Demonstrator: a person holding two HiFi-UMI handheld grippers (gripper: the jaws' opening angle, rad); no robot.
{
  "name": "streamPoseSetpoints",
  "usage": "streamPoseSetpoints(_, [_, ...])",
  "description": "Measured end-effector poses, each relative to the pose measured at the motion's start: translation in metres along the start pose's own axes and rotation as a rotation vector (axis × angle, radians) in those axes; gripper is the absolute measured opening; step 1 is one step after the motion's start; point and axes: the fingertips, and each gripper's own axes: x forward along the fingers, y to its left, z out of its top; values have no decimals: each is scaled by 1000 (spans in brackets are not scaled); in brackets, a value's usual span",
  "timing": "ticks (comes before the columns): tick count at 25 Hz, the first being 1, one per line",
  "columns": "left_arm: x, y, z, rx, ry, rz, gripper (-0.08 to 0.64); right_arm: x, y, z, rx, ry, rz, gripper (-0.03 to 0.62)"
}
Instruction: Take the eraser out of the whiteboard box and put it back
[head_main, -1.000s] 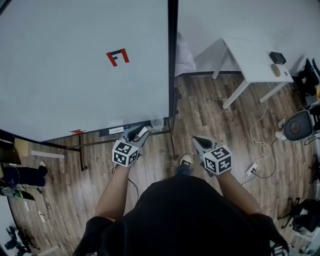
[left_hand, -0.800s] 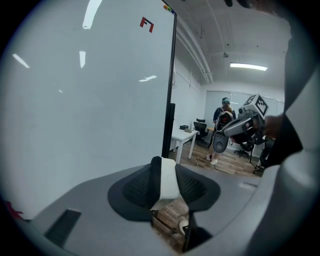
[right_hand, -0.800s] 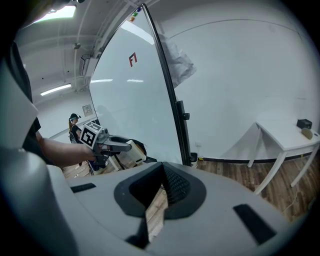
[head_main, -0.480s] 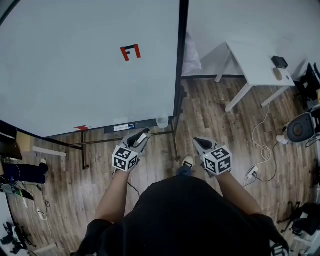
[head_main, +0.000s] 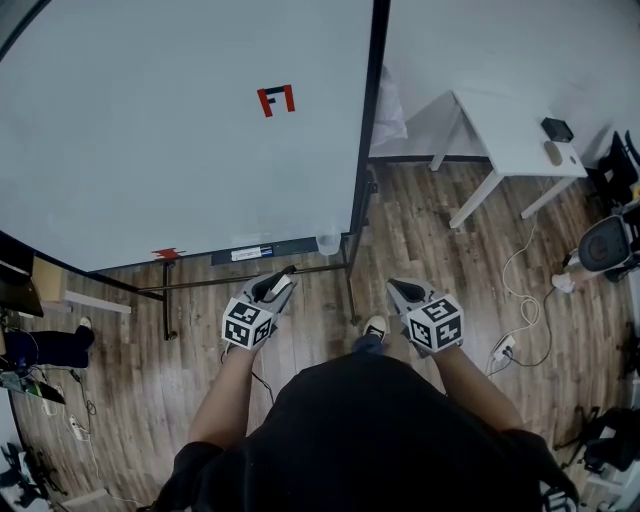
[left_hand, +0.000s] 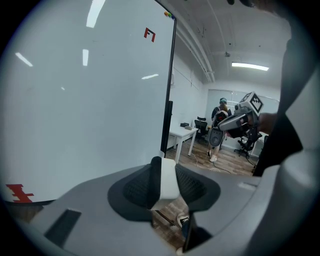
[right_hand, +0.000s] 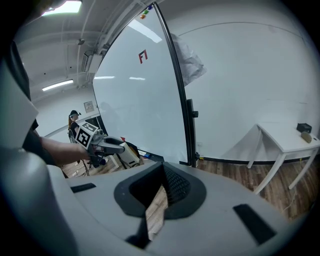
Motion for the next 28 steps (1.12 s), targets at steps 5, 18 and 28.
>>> streamPoseSetpoints(5, [-6, -3, -2, 8, 1, -12, 153, 0, 7, -5, -8, 8, -1, -6])
streamPoseSetpoints(18, [-16, -1, -13, -9, 2, -3, 153, -1, 11, -12, -5, 12, -18, -6])
streamPoseSetpoints(28, [-16, 1, -15, -16, 7, 3, 153, 3, 9, -12, 1, 13, -15, -5])
